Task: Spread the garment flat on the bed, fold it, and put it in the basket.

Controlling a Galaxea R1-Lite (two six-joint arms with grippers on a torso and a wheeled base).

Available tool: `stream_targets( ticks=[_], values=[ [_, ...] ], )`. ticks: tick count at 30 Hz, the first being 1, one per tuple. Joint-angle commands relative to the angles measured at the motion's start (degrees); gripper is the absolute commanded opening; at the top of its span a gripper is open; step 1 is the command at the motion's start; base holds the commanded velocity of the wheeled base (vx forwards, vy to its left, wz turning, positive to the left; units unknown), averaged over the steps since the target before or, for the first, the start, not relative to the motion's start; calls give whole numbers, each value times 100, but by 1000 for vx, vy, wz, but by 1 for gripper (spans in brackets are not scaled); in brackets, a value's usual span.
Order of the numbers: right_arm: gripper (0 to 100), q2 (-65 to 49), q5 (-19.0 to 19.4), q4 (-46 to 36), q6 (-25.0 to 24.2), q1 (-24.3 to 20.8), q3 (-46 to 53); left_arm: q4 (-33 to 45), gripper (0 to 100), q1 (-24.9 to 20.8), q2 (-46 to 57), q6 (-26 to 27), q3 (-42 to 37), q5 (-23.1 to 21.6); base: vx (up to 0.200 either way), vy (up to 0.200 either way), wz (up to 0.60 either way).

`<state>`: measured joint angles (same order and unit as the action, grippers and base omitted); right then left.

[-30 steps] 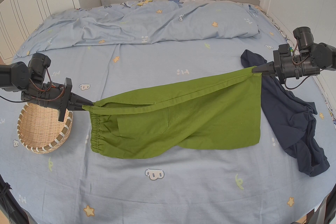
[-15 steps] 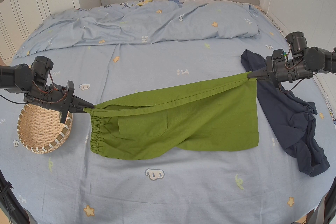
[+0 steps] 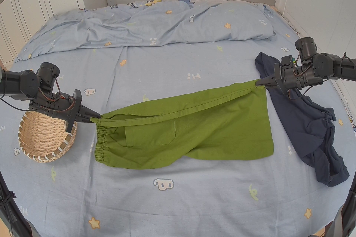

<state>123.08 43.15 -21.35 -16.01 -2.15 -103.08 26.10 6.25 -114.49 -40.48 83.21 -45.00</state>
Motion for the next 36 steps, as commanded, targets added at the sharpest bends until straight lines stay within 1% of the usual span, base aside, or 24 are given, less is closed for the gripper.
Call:
stream_targets(
  ticks=[1, 6, 7, 10, 11, 17, 23, 26, 27, 28, 29, 32, 33, 36],
  values=[
    [0, 111, 0, 16, 1, 21, -72, -17, 0, -1, -108, -3, 55, 8, 0, 0, 0],
    [0, 261, 0, 25, 1, 12, -115, -26, 0, -1, -196, 6, 116, 8, 0, 0, 0],
    [100, 270, 0, 25, 1, 12, -133, -8, 0, -10, -222, 6, 143, 26, 0, 0, 0],
    [100, 393, 9, 25, -8, -14, -186, 18, 0, -37, -302, 146, 187, 35, 0, 0, 0],
    [100, 437, 9, 25, 1, -14, -195, 18, 100, -37, -310, 190, 187, 43, 0, 0, 0],
    [100, 498, 26, 25, 19, -40, -151, -35, 100, -63, -310, 252, 195, 43, 0, 0, 0],
    [100, 393, 53, 25, 1, -5, 201, -158, 100, -72, -240, 296, 187, -18, 0, 0, 0],
    [100, -135, 97, 34, -69, 56, 913, -88, 100, -274, 419, 269, 2, -44, 0, 0, 0],
    [100, -161, 97, 43, -78, 56, 974, -96, 100, -291, 472, 269, -24, -36, 0, 0, 0],
    [100, -354, 141, 227, -87, 92, 1335, -167, 100, -502, 683, 260, -156, -36, 0, 0, 0],
    [100, -416, 141, 324, -78, 83, 1458, -184, 100, -599, 727, 278, -183, -18, 0, 0, 0],
    [100, -627, 176, 684, -87, 39, 1792, -360, 100, -863, 709, 234, -200, 17, 0, 0, 0],
    [100, -645, 185, 737, -87, 30, 1827, -422, 100, -889, 692, 234, -183, 17, 0, 0, 0],
    [100, -697, 211, 790, -96, -58, 1959, -975, 100, -1197, 191, 137, -86, 35, 0, 0, 0]
  ],
)
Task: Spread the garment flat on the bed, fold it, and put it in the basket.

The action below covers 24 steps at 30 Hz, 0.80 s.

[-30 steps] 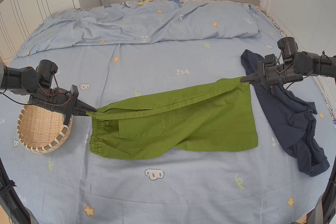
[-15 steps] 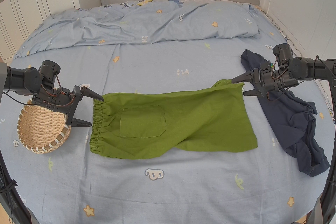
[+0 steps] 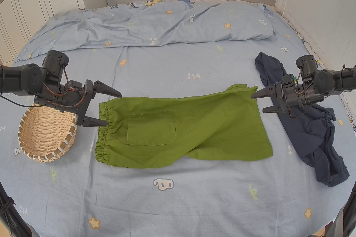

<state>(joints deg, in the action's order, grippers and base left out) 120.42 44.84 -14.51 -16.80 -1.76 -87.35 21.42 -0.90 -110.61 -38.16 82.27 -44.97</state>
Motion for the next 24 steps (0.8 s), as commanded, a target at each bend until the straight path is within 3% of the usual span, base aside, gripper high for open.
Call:
stream_targets(
  ticks=[1, 7, 14, 24],
  values=[
    [100, -440, 34, 115, -16, -106, 438, -709, 100, -534, -418, -148, 78, 59, 0, 0, 0],
    [100, -748, 34, 264, -16, -44, 780, -1606, 100, -481, -1499, -799, 852, 164, 0, 0, 0],
    [100, -1337, 43, 299, 10, -114, 1317, -1685, 100, -314, -2237, -1308, 1950, 938, 0, 0, 0],
    [100, -1513, 43, 299, 45, -141, 1536, -1667, 100, -261, -2220, -1440, 2161, 894, 0, 0, 0]
  ],
)
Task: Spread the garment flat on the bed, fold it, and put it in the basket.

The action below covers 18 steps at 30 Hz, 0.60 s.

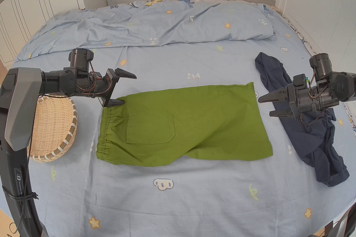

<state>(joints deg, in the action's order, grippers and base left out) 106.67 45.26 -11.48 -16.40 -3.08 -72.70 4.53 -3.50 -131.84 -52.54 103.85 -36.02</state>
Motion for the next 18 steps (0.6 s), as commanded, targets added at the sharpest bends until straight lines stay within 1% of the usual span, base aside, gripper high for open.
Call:
stream_targets(
  ticks=[1, 4, 5, 7, 8, 9, 11, 12, 13, 15, 16, 17, 18],
  values=[
    [100, -137, 0, -3, 5, -8, 72, 47, 100, -2, -52, -11, -32, -10, 0, 0, 0],
    [100, -129, 0, 6, 5, -8, 81, 83, 100, -2, 159, -11, -190, -19, 0, 0, 0],
    [100, -111, 0, 6, 14, -8, 81, 39, 100, 25, 730, 33, -752, -177, 0, 0, 0],
    [100, -102, 0, 6, 14, 1, 81, -5, 100, 69, 1161, 60, -1218, -520, 0, 0, 0],
    [100, -102, 0, 6, 14, 1, 81, -5, 100, 69, 1196, 60, -1253, -546, 0, 0, 0],
    [100, -102, 0, 6, 14, -8, 90, -67, 100, 209, 1618, 113, -1763, -889, 0, 0, 0],
    [100, -102, 0, 6, 14, -8, 99, -84, 100, 262, 1723, 139, -1895, -959, 0, 0, 0],
    [100, -146, 0, 6, 14, -17, 169, -304, 100, 587, 2259, 394, -2677, -1381, 0, 0, 0],
    [100, -190, 0, 6, 22, -70, 204, -436, 100, 719, 2461, 543, -3020, -1530, 0, 0, 0],
    [100, -357, -9, -12, 5, -175, 274, -656, 100, 965, 2743, 763, -3565, -1715, 0, 0, 0],
    [100, -524, 0, -21, -30, -219, 371, -840, 100, 1123, 2927, 948, -4013, -1821, 0, 0, 0],
    [100, -533, 0, -21, -30, -228, 389, -867, 100, 1141, 2945, 965, -4066, -1829, 0, 0, 0],
    [100, -691, -9, -12, -30, -289, 600, -1148, 100, 1273, 3033, 1220, -4646, -1908, 0, 0, 0]
  ],
)
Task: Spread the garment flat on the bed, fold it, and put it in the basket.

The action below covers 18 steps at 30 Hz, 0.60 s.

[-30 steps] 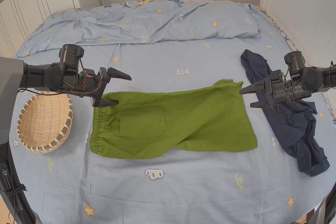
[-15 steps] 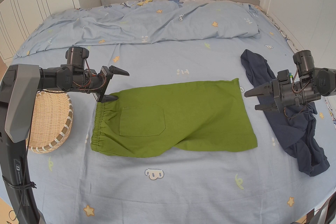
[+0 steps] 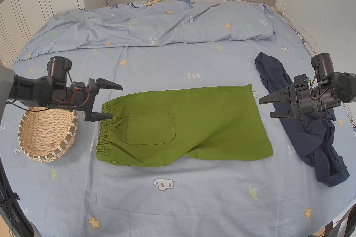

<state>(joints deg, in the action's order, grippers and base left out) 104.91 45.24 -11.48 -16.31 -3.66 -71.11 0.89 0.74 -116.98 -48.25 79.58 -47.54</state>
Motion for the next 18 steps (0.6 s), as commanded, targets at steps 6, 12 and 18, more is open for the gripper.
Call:
stream_targets(
  ticks=[6, 12, 18],
  values=[
    [100, -1078, 2, 6, -30, -258, 1002, -1935, 100, 892, 1107, 1802, -3353, -704, 0, 0, 0],
    [100, -1263, -6, 32, 14, -267, 1284, -2146, 100, 805, 896, 1907, -3361, -669, 0, 0, 0],
    [100, -1315, -6, 85, 5, -285, 1328, -2488, 100, 769, 545, 1995, -3300, -185, 0, 0, 0]
  ],
)
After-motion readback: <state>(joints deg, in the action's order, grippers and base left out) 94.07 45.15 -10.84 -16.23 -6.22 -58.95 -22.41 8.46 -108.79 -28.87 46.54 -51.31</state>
